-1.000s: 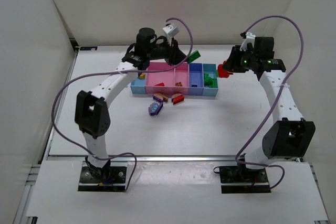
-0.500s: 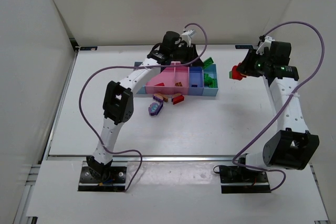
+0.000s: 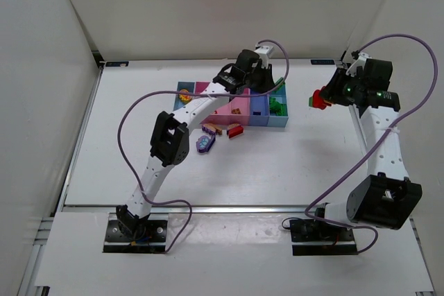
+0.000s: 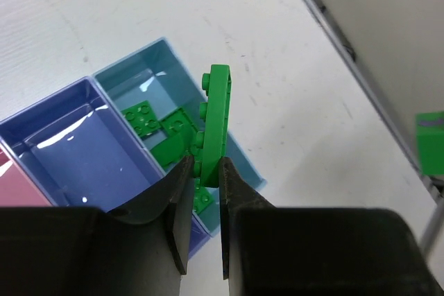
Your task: Sort the legos into containers by color
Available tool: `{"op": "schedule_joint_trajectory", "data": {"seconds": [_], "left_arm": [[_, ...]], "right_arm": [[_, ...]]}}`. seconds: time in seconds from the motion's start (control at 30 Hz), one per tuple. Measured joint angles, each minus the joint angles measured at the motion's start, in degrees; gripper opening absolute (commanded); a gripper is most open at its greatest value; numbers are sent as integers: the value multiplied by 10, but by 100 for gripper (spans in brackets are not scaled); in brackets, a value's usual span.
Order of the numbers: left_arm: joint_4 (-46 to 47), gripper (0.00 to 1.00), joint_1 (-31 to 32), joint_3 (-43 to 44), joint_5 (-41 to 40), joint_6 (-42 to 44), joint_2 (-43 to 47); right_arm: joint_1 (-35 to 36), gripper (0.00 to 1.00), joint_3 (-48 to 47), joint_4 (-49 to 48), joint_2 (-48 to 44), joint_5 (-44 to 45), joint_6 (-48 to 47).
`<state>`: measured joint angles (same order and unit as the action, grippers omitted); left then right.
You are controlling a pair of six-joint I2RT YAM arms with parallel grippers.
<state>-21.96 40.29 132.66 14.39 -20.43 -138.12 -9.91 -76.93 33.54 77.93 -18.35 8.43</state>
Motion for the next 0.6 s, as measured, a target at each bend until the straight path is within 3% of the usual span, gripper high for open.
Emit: {"op": "schedule_joint_trajectory", "data": {"seconds": [0.27, 0.6], "left_arm": [[-11, 10, 7, 1, -79, -5, -18], [-1, 19, 11, -1, -79, -11, -44]], "right_arm": [[-6, 0, 1, 0, 0, 0, 1], [-6, 0, 10, -1, 0, -1, 1]]}}
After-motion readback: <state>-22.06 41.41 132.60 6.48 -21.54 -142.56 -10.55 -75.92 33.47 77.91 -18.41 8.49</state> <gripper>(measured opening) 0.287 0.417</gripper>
